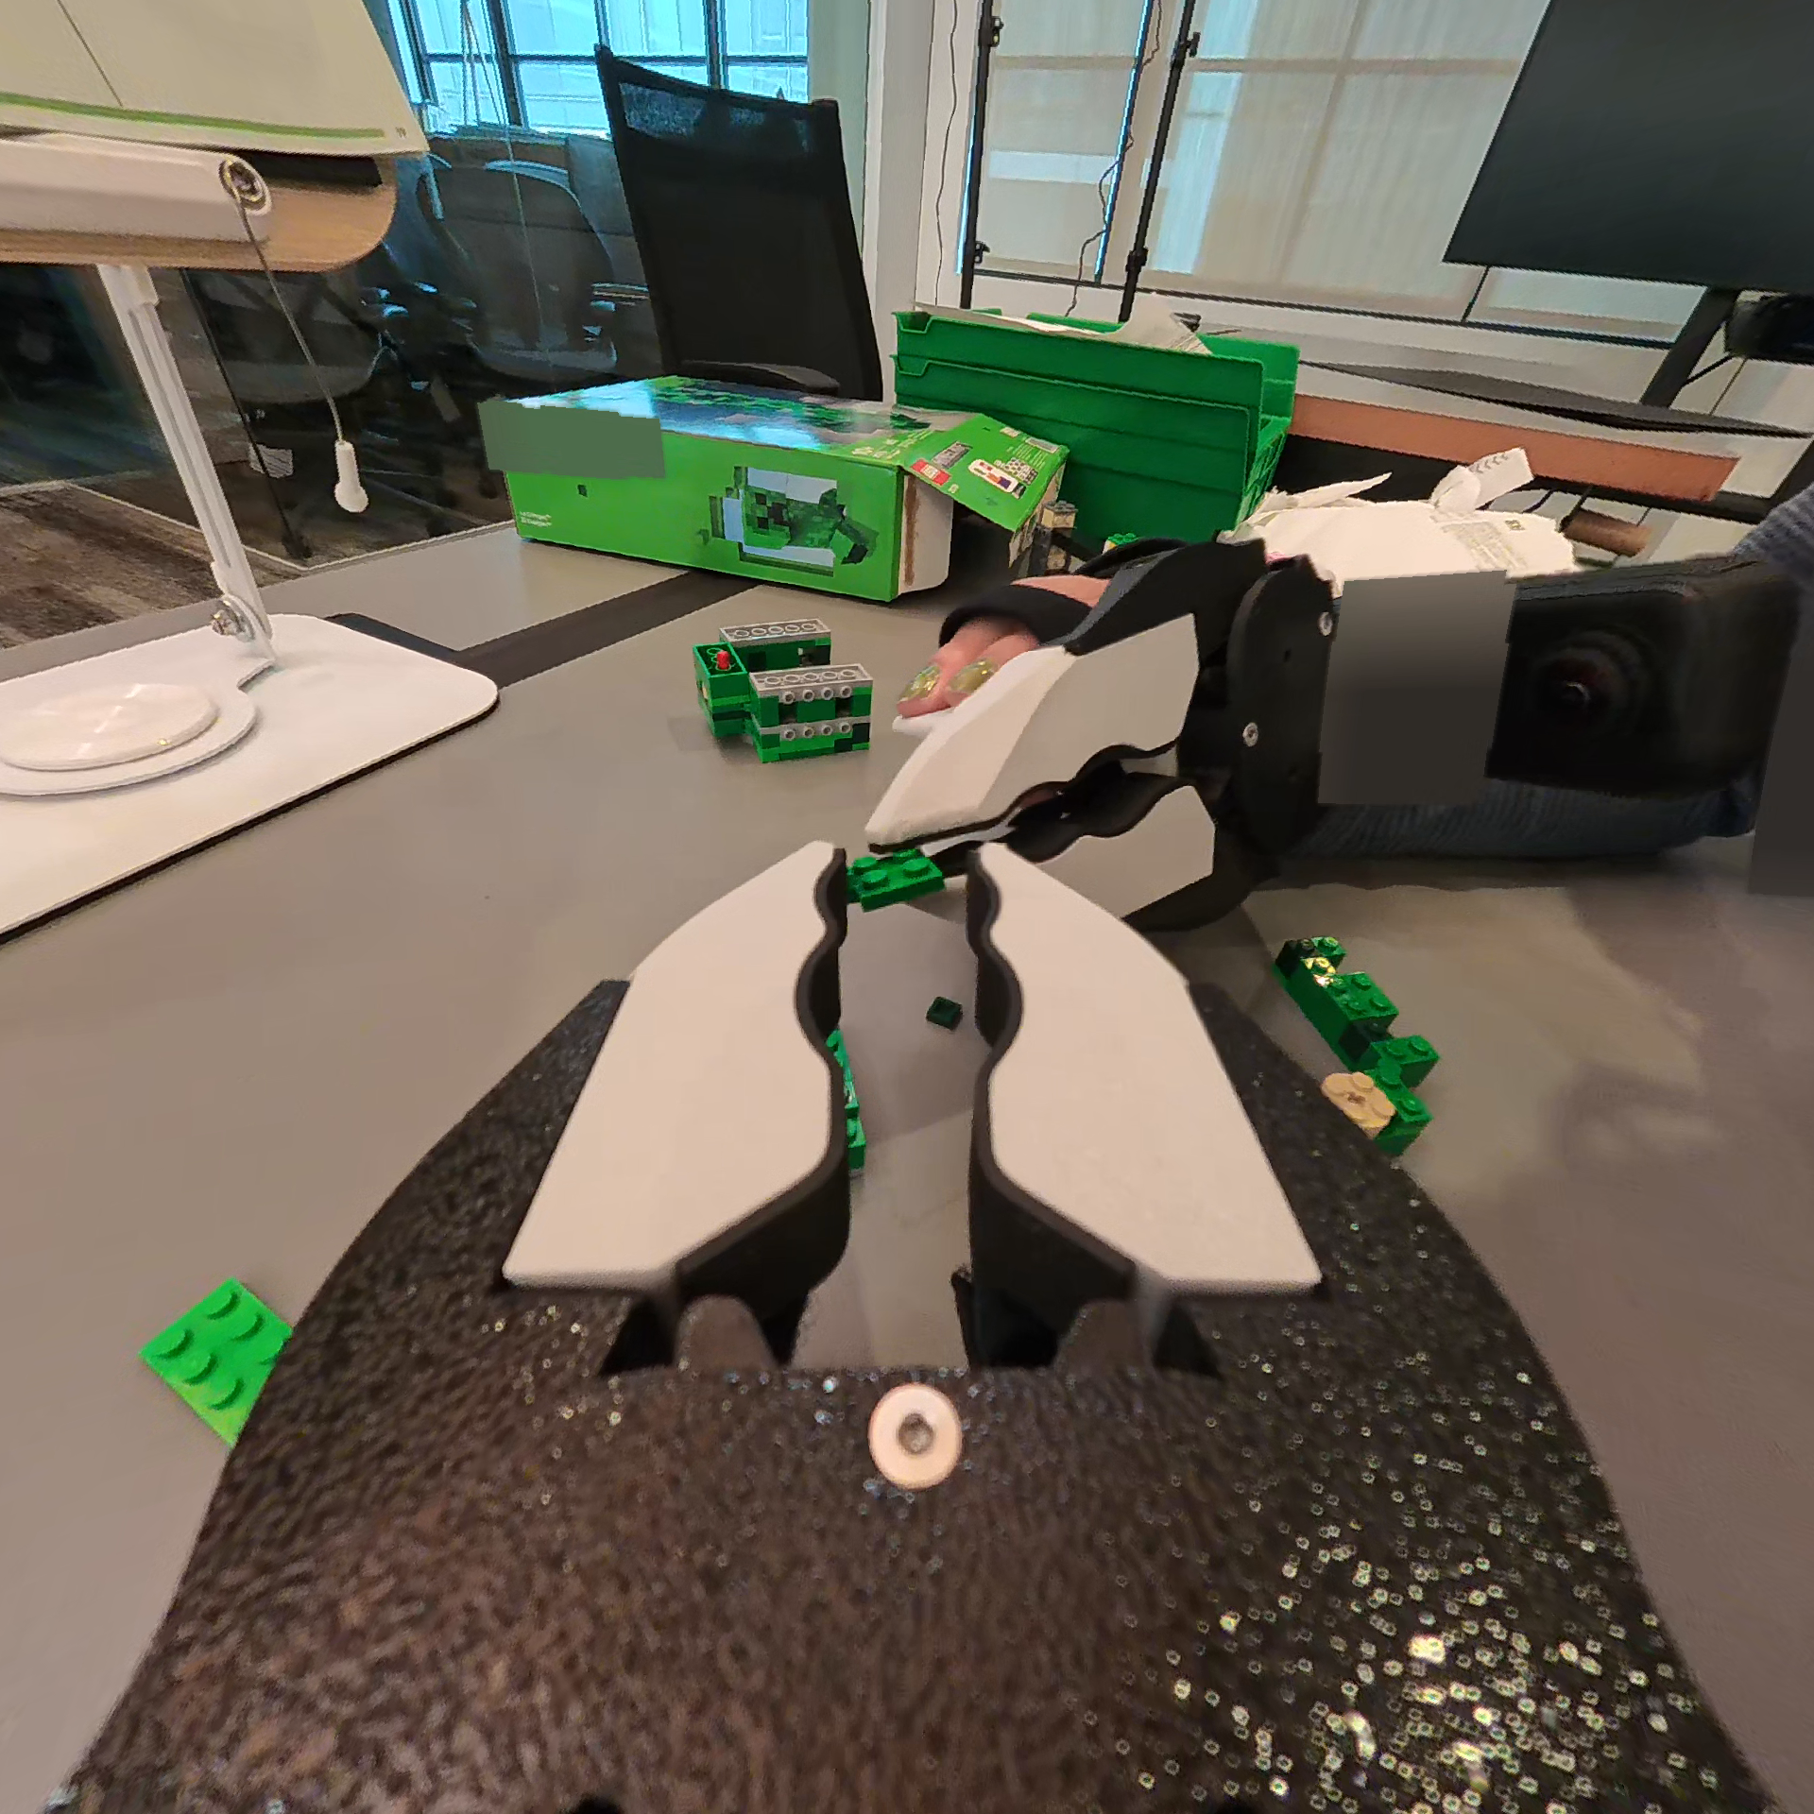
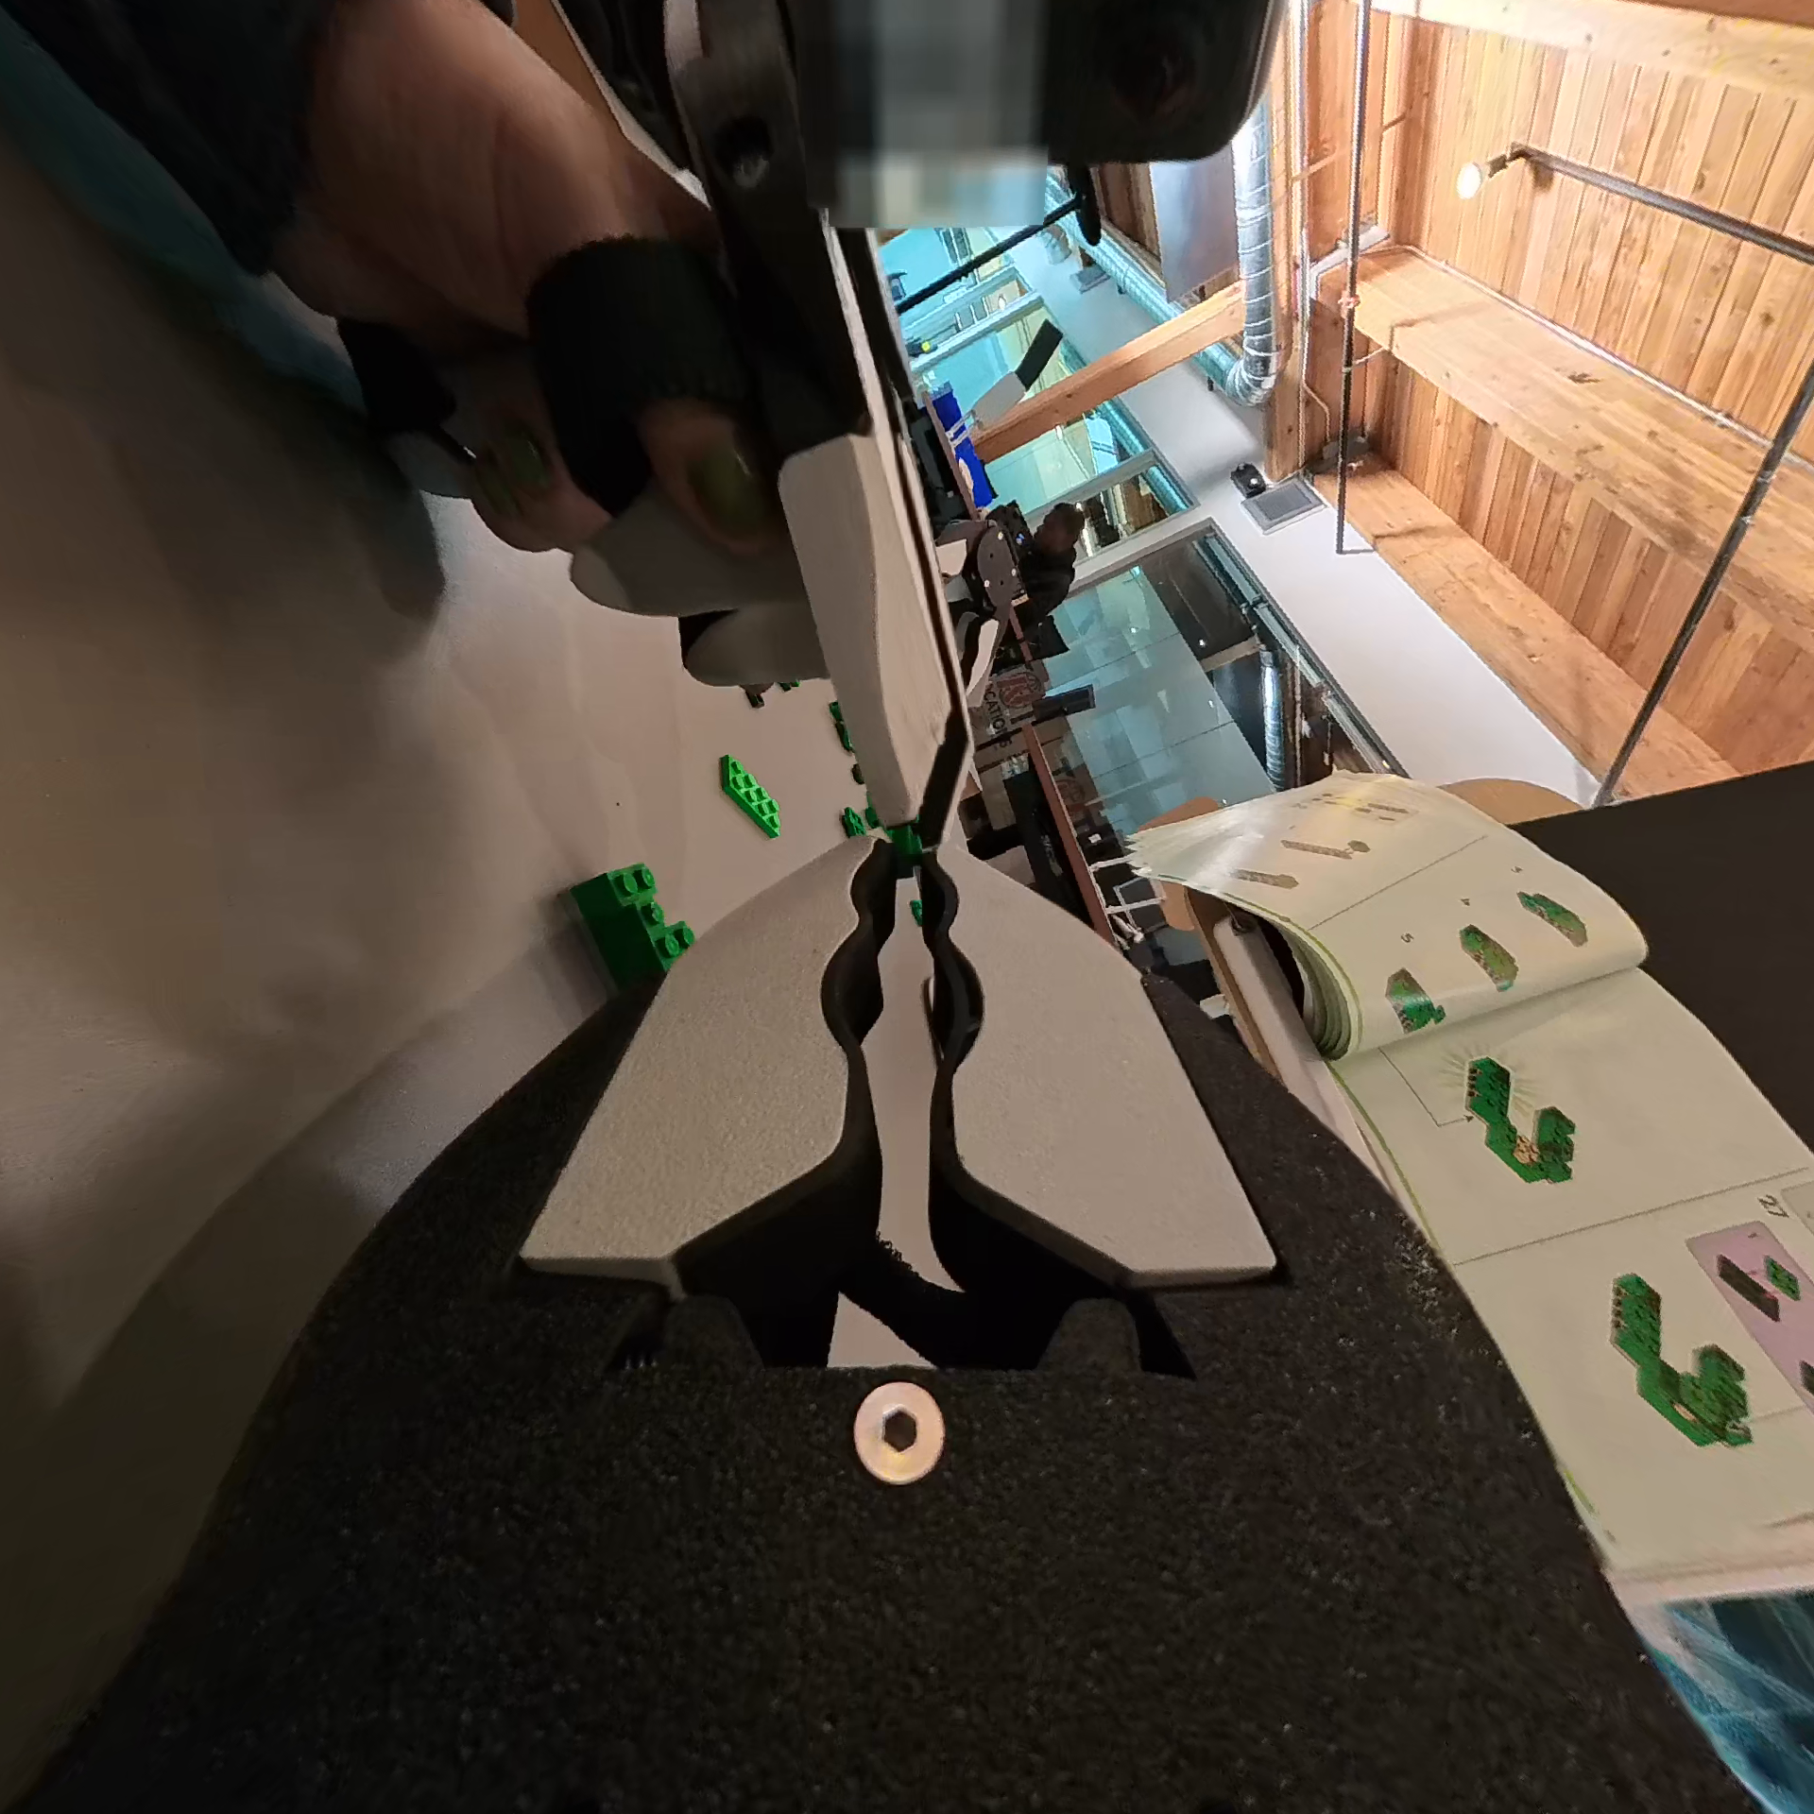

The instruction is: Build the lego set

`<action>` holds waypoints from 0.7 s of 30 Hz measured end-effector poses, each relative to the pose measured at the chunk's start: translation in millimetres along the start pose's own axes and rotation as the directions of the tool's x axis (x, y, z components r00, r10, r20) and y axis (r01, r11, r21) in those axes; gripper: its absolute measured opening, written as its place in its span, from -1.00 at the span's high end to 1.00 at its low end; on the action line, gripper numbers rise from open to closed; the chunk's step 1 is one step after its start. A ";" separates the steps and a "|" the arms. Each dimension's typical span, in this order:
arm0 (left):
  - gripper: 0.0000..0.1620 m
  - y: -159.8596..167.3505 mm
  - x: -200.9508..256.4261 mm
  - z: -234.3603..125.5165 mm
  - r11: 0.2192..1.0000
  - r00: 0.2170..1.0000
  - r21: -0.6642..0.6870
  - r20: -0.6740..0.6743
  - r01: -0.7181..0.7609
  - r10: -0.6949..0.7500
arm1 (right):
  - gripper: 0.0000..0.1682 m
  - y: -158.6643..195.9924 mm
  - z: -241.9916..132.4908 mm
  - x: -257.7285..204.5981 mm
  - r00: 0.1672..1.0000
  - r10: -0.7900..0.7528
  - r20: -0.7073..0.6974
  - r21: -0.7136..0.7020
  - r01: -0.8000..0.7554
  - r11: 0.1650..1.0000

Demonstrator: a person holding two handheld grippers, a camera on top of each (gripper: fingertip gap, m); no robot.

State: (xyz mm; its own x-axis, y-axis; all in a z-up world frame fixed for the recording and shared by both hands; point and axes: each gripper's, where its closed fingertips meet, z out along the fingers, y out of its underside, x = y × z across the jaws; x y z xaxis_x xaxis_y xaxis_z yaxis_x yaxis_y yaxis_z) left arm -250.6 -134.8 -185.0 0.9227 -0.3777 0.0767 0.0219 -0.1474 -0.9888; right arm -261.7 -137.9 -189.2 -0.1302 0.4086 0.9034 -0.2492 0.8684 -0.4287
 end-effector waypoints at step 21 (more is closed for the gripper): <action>0.78 0.0 -4.8 -3.4 0.995 0.995 0.006 -0.026 0.096 -0.096 | 0.95 -2.6 0.3 1.2 1.000 -0.013 -0.011 -0.005 0.012 1.000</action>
State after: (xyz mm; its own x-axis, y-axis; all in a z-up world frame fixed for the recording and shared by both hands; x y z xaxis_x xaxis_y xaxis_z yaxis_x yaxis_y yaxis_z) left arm -256.4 -136.1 -184.9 0.9062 -0.3854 0.1742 0.1124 -0.1777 -0.9776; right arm -261.5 -139.7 -187.0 -0.1160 0.4009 0.9087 -0.2464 0.8747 -0.4174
